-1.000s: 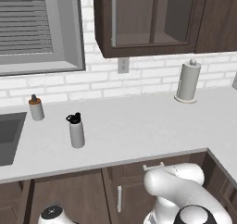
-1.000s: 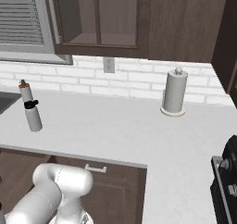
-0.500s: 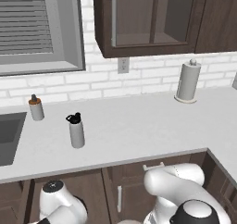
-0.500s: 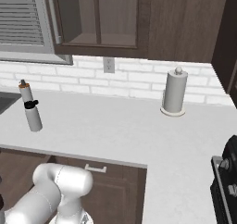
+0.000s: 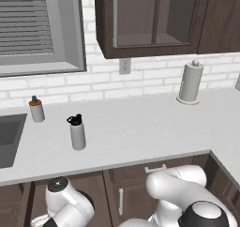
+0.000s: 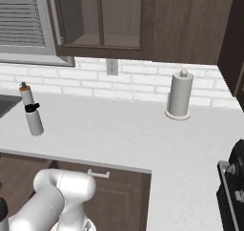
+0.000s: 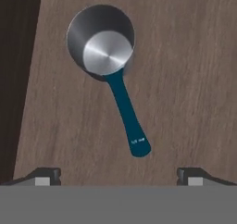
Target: Pick the measuring cup from the drawer and place it on the counter.
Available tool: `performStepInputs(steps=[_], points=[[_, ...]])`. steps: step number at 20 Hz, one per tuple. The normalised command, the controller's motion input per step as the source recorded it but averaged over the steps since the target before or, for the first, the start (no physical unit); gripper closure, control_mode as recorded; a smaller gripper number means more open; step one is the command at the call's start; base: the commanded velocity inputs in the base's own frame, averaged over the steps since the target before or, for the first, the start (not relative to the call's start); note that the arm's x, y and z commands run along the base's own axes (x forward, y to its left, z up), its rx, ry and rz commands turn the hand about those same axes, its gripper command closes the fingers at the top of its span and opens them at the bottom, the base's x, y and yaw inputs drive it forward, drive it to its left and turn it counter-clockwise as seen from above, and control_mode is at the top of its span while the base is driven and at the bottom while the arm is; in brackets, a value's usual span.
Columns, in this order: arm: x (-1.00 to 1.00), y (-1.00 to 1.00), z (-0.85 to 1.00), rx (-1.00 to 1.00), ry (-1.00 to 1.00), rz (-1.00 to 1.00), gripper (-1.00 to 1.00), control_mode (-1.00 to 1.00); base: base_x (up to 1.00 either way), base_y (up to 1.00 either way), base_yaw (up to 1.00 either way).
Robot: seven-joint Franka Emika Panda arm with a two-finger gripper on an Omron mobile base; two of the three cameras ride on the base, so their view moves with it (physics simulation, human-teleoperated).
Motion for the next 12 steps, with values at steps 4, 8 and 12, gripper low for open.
performStepInputs(steps=[4, 8, 12], points=[[0.02, -0.32, 0.00, 0.00, 0.00, 0.04, -1.00, -1.00, 0.00, 0.00, 0.00], [0.07, -0.25, 0.00, 0.00, 0.00, 0.07, -1.00, -1.00, 0.00, 0.00, 0.00], [0.29, -0.16, -0.11, 0.00, -0.01, 0.05, -1.00, -1.00, 0.00, 0.00, 0.00]])
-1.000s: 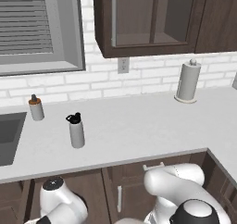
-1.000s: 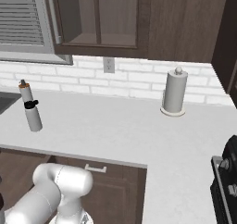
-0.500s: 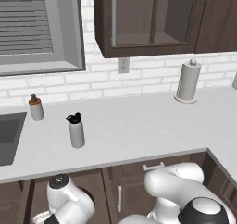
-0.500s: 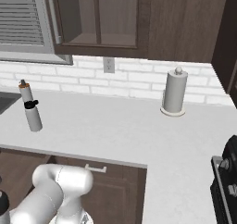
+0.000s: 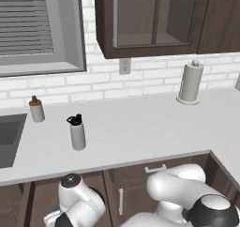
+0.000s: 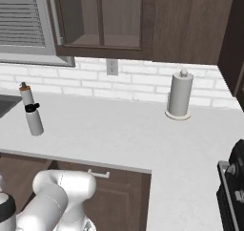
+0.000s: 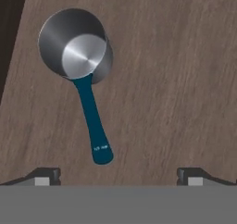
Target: Pick the measuring cup from the drawer and place it on the counter.
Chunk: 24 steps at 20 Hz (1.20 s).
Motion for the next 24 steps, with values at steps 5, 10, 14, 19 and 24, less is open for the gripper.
performStepInputs(steps=[5, 10, 14, 19, 24], points=[[0.24, 0.01, -0.12, 0.00, 0.00, 0.01, -1.00, -1.00, 0.00, 0.00, 0.00], [0.02, 0.29, -0.12, -0.01, 0.00, 0.00, -1.00, -1.00, 0.00, 0.00, 0.00], [0.00, 0.33, -0.23, -0.02, 0.00, 0.00, -1.00, -1.00, 0.00, 0.00, 0.00], [0.02, 0.08, -0.18, 0.00, 0.00, 0.00, -1.00, -1.00, 0.00, 0.00, 0.00], [0.01, 0.26, -0.29, -0.01, 0.00, 0.00, -1.00, -1.00, 0.00, 0.00, 0.00]])
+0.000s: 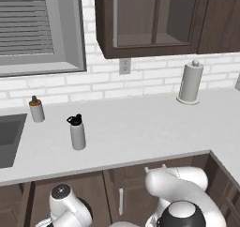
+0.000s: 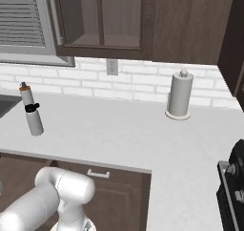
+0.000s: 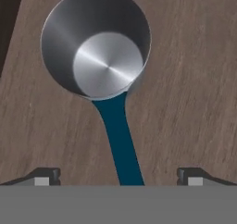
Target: Pick the measuring cup from the drawer and place it on the counter.
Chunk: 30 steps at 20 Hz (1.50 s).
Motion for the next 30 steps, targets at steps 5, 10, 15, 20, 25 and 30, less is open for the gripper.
performStepInputs(steps=[5, 10, 15, 20, 25, 30], points=[[0.00, 0.06, -0.30, 0.00, 0.00, 0.00, -1.00, -1.00, 0.00, 0.00, 0.00], [0.00, 0.00, -0.19, 0.00, 0.00, 0.00, 1.00, -1.00, 0.00, 0.00, 0.00], [0.00, 0.00, -0.01, 0.00, 0.00, 0.00, 1.00, -1.00, 0.00, 0.00, 0.00], [0.00, 0.00, 0.00, 0.00, 0.00, 0.00, 1.00, -1.00, 0.00, 0.00, 0.00], [-0.19, -0.06, 0.25, 0.00, -0.15, 0.00, 1.00, -1.00, 0.00, 0.00, 0.00], [-0.89, 0.00, 0.96, 0.00, -0.30, 0.00, 1.00, -1.00, 0.00, 0.00, 0.00]])
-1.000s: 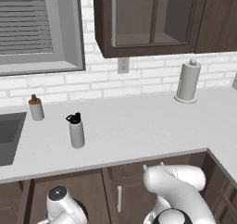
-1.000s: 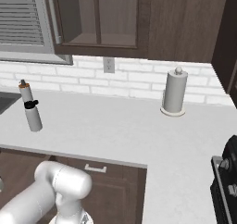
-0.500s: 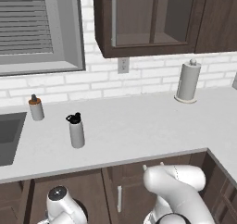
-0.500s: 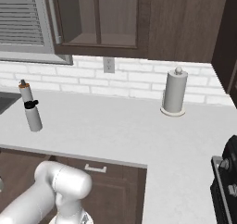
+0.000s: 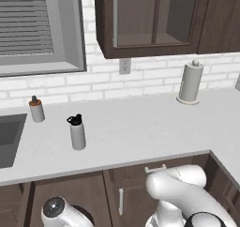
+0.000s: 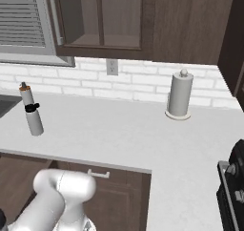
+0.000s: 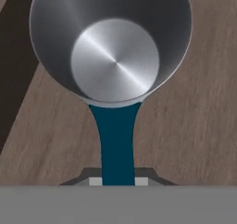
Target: Pick the measuring cup from the drawer and place it on the counter.
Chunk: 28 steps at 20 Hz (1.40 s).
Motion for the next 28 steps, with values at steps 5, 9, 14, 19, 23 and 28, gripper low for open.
performStepInputs(steps=[5, 9, 14, 19, 23, 28], points=[[-0.20, -0.31, 1.00, 0.00, -0.18, 0.00, 1.00, -1.00, 0.00, 0.00, 0.00], [0.01, -0.65, 1.00, 0.01, -0.18, -0.01, 1.00, -1.00, 0.00, 0.00, 0.00], [0.36, -0.81, 1.00, 0.02, -0.06, -0.09, 1.00, -1.00, 0.00, 0.00, 0.00], [0.43, -0.98, 1.00, 0.04, 0.00, -0.13, 1.00, -1.00, 0.00, 0.00, 0.00], [0.31, -1.00, 0.92, 0.04, 0.02, -0.10, 1.00, -1.00, 0.00, 0.00, 0.00], [0.50, -0.99, 0.42, 0.00, 0.11, -0.05, 1.00, -1.00, 0.00, 0.00, 0.00]])
